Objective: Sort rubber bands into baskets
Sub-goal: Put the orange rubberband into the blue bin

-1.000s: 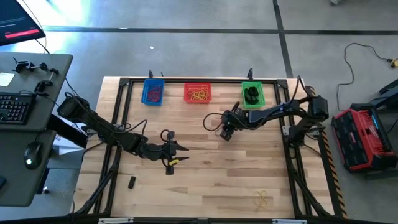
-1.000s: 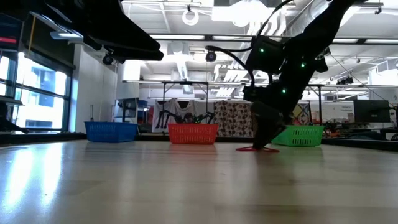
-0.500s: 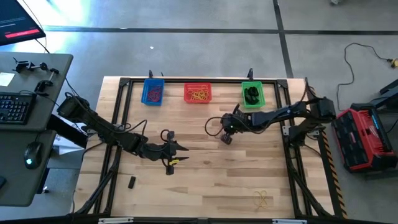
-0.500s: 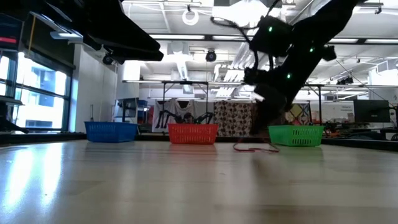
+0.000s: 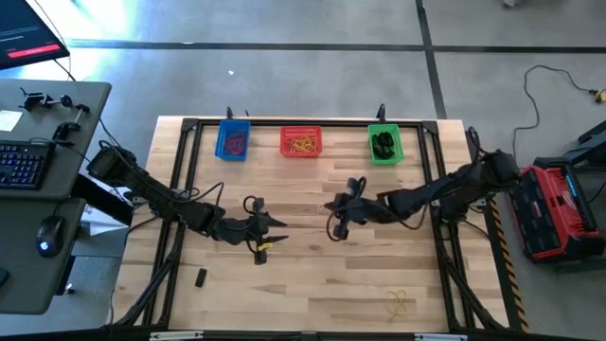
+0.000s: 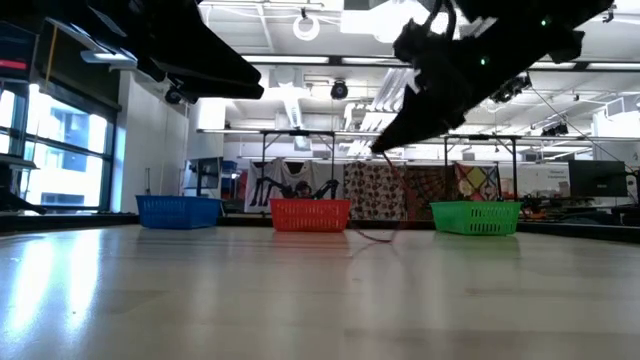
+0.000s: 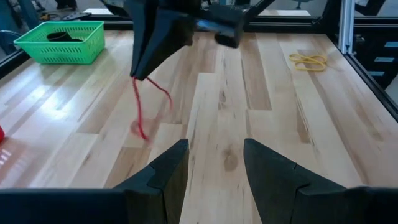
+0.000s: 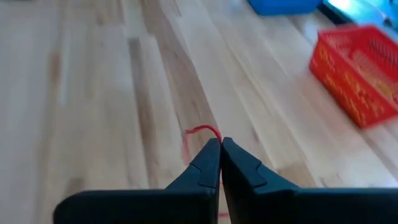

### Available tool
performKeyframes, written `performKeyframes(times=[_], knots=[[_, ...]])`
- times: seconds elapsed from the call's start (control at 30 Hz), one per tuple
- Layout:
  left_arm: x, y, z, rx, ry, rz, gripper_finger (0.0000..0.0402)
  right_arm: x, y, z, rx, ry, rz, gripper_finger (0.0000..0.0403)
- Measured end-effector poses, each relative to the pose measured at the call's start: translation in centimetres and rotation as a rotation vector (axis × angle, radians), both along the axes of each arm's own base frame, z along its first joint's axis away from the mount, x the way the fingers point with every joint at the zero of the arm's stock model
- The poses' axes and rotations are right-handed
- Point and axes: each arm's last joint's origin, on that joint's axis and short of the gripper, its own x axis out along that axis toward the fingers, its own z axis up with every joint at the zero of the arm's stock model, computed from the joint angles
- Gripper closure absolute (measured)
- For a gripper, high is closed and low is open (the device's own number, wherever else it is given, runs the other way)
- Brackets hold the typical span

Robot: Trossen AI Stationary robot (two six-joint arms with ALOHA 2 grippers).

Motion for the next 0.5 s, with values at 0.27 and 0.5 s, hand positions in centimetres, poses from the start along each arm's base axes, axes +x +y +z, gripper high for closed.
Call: performKeyframes(times=[0.27,0.5], knots=[[0.1,-0.1,0.2,-0.011,-0.019,-0.003,0.0254,0.3,2.1,1.1,-0.047,-0.117,0.068,0.0402],[0.1,-0.1,0.2,-0.036,-0.024,0.005,0.0254,0.3,2.8,1.4,-0.067,-0.15,0.107,0.0403]])
